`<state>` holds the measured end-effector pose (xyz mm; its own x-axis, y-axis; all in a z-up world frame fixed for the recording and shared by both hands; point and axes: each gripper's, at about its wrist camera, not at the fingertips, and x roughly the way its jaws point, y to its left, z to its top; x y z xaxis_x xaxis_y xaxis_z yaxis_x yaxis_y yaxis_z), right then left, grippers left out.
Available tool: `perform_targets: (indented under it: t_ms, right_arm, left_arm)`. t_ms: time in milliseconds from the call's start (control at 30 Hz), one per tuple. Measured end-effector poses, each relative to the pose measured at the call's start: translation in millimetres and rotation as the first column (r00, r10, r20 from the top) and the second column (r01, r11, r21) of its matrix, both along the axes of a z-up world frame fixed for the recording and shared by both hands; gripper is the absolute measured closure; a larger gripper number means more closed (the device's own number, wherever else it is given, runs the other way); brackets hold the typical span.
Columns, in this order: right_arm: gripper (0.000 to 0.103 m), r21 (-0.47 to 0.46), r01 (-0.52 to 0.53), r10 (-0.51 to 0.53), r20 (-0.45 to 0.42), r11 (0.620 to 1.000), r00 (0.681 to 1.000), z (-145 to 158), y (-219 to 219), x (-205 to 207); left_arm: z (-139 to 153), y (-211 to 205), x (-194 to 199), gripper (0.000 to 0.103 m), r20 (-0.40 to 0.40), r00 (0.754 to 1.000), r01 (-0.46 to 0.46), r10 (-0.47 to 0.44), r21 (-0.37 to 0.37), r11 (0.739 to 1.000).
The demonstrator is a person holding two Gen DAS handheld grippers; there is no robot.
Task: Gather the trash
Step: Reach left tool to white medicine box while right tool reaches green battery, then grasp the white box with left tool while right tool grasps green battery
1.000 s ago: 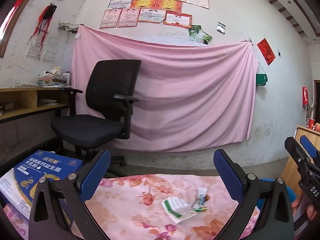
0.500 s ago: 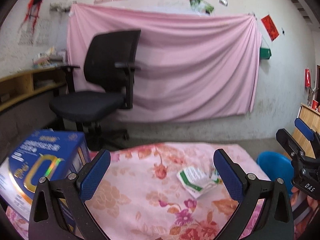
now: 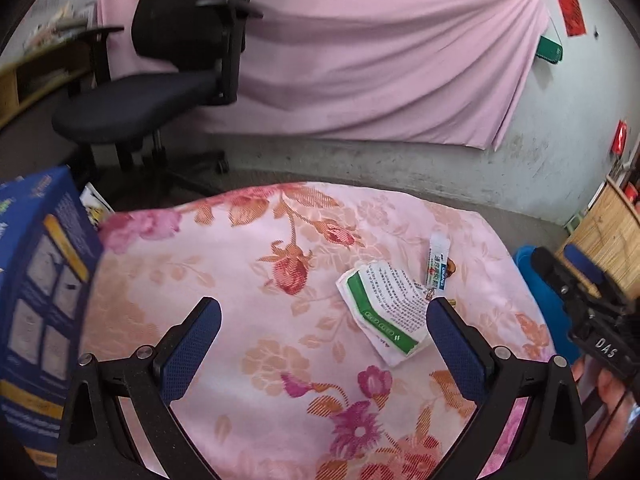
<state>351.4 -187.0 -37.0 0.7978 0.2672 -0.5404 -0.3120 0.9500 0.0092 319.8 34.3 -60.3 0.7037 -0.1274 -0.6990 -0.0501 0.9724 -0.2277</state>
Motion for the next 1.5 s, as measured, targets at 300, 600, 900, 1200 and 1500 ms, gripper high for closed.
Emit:
perform_targets:
  t_ms: [300,600,900,1200,1500]
  right_arm:
    - [0.000,-0.009,0.032,-0.033,-0.161,0.999,0.986,-17,-5,22]
    - [0.000,0.027,0.065,-0.057,-0.231,0.998,0.971,-23,-17,32]
    - [0.000,-0.003,0.037,-0.037,-0.247,0.999,0.968,-26,-7,31]
    - [0.000,-0.029,-0.070,0.060,-0.266,0.997,0.962,-30,10,29]
    - [0.020,-0.095,-0.288,0.240,-0.344,0.953,0.908,-46,56,25]
  left_arm:
    - [-5,-21,21,0.009,-0.046,0.997,0.061,-0.063,-0.036,0.997]
    - [-20,-38,35,0.029,-0.128,0.986,0.107,-0.103,0.024,0.994]
    - [-25,-33,35,0.050,-0.135,0.985,0.111,-0.108,0.018,0.994]
    - [-14,-4,9,0.059,-0.100,0.992,0.070,-0.071,-0.011,0.997]
    - [-8,23,-14,0.060,-0.111,0.993,0.024,-0.027,-0.035,0.999]
